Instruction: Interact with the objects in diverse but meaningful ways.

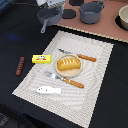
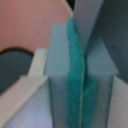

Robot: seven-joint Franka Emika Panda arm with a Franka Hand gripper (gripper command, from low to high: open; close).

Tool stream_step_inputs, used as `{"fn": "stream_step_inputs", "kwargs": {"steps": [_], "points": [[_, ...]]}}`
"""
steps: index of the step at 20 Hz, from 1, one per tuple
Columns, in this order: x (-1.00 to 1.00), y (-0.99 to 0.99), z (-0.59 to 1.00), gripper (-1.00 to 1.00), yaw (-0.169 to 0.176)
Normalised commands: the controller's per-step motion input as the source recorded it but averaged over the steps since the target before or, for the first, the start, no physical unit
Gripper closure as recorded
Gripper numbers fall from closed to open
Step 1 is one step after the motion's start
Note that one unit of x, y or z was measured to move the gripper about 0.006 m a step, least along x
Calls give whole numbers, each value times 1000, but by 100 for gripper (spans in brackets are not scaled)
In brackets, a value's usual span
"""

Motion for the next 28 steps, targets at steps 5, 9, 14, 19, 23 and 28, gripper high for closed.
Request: {"fn": "stream_step_inputs", "kwargs": {"steps": [5, 9, 14, 19, 23, 28], "points": [[673, 686, 341, 100, 0], [674, 686, 329, 100, 0], [690, 686, 349, 100, 0], [660, 697, 355, 100, 0], [583, 728, 296, 100, 0], [327, 629, 66, 100, -6]]}}
